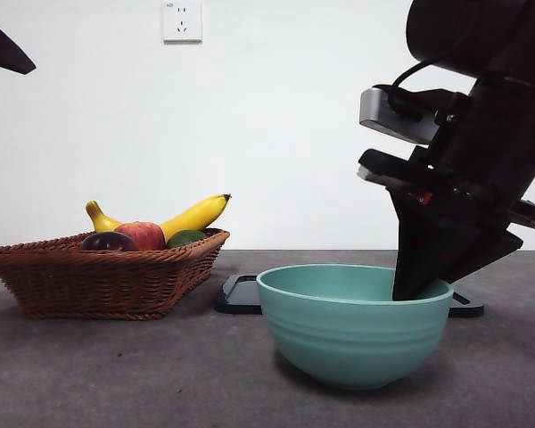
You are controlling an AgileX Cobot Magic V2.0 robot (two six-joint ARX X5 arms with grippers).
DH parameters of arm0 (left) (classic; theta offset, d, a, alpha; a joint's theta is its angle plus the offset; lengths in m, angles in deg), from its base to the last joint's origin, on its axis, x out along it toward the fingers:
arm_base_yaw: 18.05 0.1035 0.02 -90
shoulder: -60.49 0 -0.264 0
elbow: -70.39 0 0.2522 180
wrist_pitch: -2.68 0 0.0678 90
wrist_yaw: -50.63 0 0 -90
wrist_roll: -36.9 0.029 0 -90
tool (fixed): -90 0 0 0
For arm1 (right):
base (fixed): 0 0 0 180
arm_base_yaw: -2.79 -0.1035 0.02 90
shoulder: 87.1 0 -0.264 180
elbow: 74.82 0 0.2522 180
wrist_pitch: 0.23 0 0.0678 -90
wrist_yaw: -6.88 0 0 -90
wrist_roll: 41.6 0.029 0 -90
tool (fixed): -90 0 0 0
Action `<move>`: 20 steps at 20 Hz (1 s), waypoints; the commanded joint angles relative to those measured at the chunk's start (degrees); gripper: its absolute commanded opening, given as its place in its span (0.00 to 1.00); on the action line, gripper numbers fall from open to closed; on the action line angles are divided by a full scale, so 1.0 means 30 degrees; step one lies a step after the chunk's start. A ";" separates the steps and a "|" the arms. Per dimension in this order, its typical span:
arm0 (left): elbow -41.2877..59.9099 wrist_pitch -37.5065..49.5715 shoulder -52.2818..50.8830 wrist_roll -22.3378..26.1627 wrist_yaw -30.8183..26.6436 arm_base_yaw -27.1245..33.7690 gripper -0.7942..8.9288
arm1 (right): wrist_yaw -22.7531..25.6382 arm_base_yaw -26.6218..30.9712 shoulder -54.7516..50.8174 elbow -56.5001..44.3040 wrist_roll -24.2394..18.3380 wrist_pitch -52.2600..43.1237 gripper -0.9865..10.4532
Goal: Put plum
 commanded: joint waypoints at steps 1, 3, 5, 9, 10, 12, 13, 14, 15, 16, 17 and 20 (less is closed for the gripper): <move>-0.0270 0.0138 0.0117 0.0372 0.0066 -0.0073 0.53 | 0.0182 -0.0153 0.0357 0.0058 0.0270 -0.0379 0.10; -0.0270 0.0138 0.0117 0.0372 0.0066 -0.0073 0.53 | 0.0168 -0.0153 0.0379 0.0058 0.0270 -0.0342 0.10; -0.0270 0.0138 0.0117 0.0372 0.0066 -0.0073 0.53 | 0.0146 -0.0153 0.0379 0.0058 0.0372 -0.0335 0.10; -0.0270 0.0138 0.0117 0.0372 0.0066 -0.0073 0.53 | 0.0160 -0.0146 0.0342 0.0204 0.0889 -0.0291 0.28; -0.0270 0.0138 0.0117 0.0372 0.0066 -0.0073 0.53 | 0.0153 -0.0146 0.0248 0.0277 0.1064 -0.0299 0.29; -0.0270 0.0138 0.0117 0.0372 0.0066 -0.0073 0.53 | 0.0131 -0.0146 -0.0226 0.0466 0.1224 -0.0255 0.29; -0.0270 0.0131 0.0117 0.0372 0.0066 -0.0073 0.53 | 0.0138 -0.0146 -0.0590 0.0568 0.1224 -0.0138 0.29; -0.0270 0.0131 0.0117 0.0372 0.0066 -0.0073 0.53 | 0.0138 -0.0146 -0.1042 0.0692 0.1224 0.0036 0.29; -0.0270 0.0131 0.0117 0.0372 0.0066 -0.0073 0.53 | 0.0138 -0.0131 -0.1566 0.0889 0.1217 0.0408 0.29; -0.0270 0.0131 0.0117 0.0372 0.0066 -0.0073 0.53 | 0.0138 -0.0131 -0.2149 0.1122 0.1209 0.0874 0.29; -0.0270 0.0131 0.0117 0.0372 0.0066 -0.0073 0.53 | 0.0138 -0.0131 -0.2776 0.1392 0.1195 0.1392 0.29; -0.0270 0.0146 0.0117 0.0379 0.0066 -0.0073 0.53 | 0.0109 -0.0131 -0.4881 0.2382 0.0954 0.3096 0.29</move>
